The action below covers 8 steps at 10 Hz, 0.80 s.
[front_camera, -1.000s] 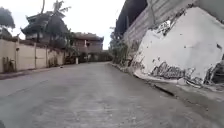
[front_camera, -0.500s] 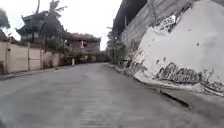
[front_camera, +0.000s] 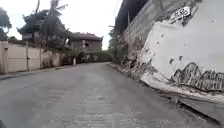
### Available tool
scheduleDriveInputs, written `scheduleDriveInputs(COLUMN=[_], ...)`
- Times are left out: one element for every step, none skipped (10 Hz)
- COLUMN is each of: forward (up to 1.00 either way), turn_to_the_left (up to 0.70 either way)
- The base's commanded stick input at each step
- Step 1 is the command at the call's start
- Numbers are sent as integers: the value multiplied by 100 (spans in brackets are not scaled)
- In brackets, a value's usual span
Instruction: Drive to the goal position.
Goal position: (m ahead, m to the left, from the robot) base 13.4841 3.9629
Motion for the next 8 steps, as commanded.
scheduleDriveInputs(forward=[100,100,100,100,100,100,100,100], turn_to_the_left=[35,6,6,6,6,6,6,6])
